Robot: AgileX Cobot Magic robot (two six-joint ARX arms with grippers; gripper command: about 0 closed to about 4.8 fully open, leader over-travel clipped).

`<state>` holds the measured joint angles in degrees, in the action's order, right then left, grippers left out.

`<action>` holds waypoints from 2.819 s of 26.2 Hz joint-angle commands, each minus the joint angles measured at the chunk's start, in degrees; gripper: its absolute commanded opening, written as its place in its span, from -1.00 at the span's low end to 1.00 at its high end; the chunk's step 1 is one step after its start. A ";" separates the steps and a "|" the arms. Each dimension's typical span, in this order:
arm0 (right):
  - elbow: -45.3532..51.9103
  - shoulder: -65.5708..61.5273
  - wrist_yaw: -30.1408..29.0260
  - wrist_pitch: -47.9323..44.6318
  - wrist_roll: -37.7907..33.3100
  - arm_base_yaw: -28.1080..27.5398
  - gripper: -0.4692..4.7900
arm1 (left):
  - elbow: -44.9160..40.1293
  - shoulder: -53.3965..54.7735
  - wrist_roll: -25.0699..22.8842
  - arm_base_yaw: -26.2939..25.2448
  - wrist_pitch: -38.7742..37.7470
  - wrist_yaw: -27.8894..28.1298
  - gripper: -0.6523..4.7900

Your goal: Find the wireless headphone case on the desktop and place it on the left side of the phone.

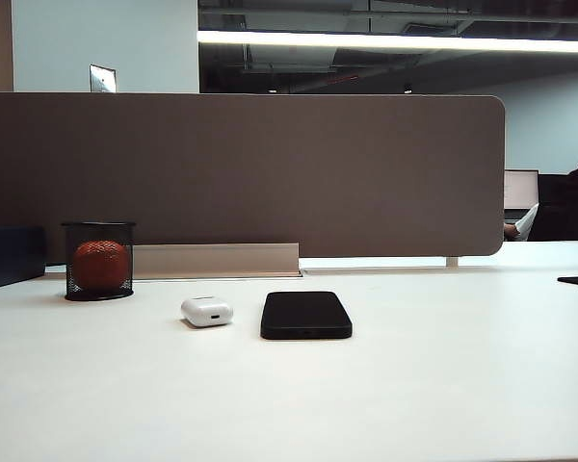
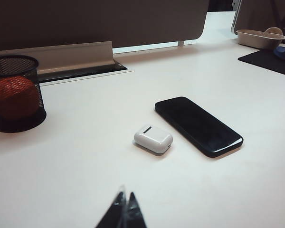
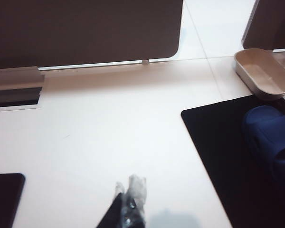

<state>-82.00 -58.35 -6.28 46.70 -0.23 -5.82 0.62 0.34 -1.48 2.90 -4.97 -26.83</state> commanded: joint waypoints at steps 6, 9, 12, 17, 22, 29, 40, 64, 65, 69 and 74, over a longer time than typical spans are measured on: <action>18.71 12.20 -0.28 -12.17 -5.25 -0.02 -0.85 | 0.17 0.04 -0.02 -0.11 0.74 -0.24 -0.78; 27.04 17.70 -2.43 -15.98 -5.35 0.00 -0.84 | 0.17 0.04 -0.02 -0.11 0.74 -0.28 -0.78; 34.36 22.25 -4.66 -20.11 -5.81 0.00 -0.84 | 0.17 0.04 -0.02 -0.11 0.74 -0.28 -0.78; 42.53 27.91 -4.59 -23.71 -5.79 0.00 -0.84 | 0.17 0.04 -0.02 -0.11 0.76 -0.22 -0.78; 52.54 33.64 -6.23 -30.51 -6.49 0.02 -0.85 | 0.15 0.04 -0.02 -0.11 0.76 -0.20 -0.78; 64.00 38.62 -6.29 -37.77 -7.74 0.02 -0.85 | 0.13 0.04 -0.04 -0.11 0.79 1.88 -0.78; 77.64 47.87 -5.29 -47.34 -7.21 0.02 -0.85 | 0.09 0.04 -0.07 -0.11 2.78 15.23 -0.78; 81.66 55.71 0.70 -46.56 1.64 0.00 -0.84 | 0.00 0.04 -0.04 -0.11 11.45 26.99 -0.78; 81.66 55.74 0.00 -46.47 1.55 0.00 -0.84 | 0.00 0.04 -0.04 -0.11 11.26 26.99 -0.78; 81.66 55.76 -0.24 -45.75 1.57 0.00 -0.84 | 0.00 0.02 -0.04 -0.11 10.97 27.02 -0.78; 81.66 55.76 -0.24 -45.40 1.57 0.00 -0.84 | 0.00 0.02 -0.04 -0.11 10.97 27.02 -0.78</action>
<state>-0.32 -2.57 -6.28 2.00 1.39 -5.82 0.58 0.34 -1.50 2.87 5.37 0.19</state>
